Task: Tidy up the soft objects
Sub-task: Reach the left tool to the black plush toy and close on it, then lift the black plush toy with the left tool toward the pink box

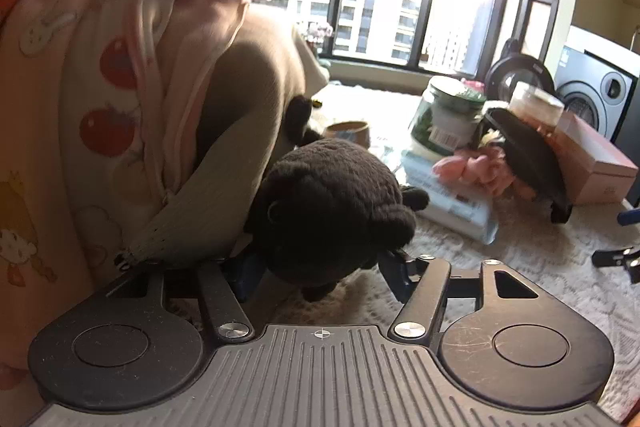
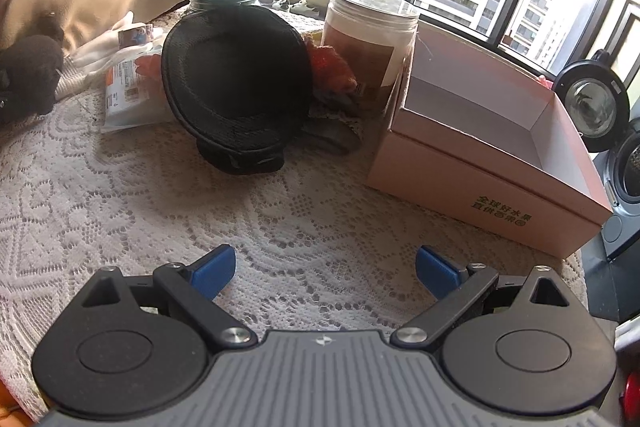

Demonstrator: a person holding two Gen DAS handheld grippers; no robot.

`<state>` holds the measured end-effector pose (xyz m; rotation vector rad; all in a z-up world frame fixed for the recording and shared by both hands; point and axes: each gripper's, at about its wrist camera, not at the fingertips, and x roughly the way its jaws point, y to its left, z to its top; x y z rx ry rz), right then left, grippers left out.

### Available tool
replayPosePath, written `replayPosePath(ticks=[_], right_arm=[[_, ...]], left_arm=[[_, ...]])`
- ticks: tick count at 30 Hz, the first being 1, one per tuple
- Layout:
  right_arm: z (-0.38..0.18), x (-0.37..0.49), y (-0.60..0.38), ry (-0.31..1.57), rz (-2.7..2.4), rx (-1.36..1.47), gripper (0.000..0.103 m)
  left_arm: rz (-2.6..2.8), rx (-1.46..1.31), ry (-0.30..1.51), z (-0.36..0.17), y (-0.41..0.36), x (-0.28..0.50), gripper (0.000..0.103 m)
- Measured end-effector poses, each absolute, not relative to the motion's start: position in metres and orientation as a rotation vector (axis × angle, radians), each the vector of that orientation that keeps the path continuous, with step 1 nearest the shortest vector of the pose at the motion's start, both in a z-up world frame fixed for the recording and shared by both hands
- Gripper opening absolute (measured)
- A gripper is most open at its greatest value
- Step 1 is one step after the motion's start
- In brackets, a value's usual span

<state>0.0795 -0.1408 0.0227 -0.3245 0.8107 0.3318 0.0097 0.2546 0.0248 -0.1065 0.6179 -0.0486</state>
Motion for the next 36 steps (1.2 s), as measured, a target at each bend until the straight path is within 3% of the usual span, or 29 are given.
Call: replayPosePath(ticks=[3,5,7,11,23,36], right_arm=[[0.024,0.078,-0.140,0.803,0.335,-0.328,0.098],[0.024,0.077,-0.140,0.796,0.334,-0.330,0.098],[0.025,0.077,-0.140,0.791,0.334,-0.331,0.098],[0.024,0.077,-0.141,0.792,0.334,-0.325,0.098],[0.019,0.082,-0.145,0.803,0.336,-0.298,0.098],[0.031,0.077,-0.128,0.694,0.402,-0.323,0.098]], left_arm=[[-0.062,-0.127,0.608,0.031,0.248,0.008,0.062],[-0.083,-0.143,0.592,0.036,0.243,0.006,0.048],[-0.109,-0.157,0.580,0.041,0.235,0.005,0.042],[-0.164,-0.169,0.572,0.043,0.216,0.008,0.021],[-0.195,-0.173,0.654,0.017,0.196,0.023,0.021],[-0.146,-0.205,0.527,0.059,0.213,-0.011,0.021]])
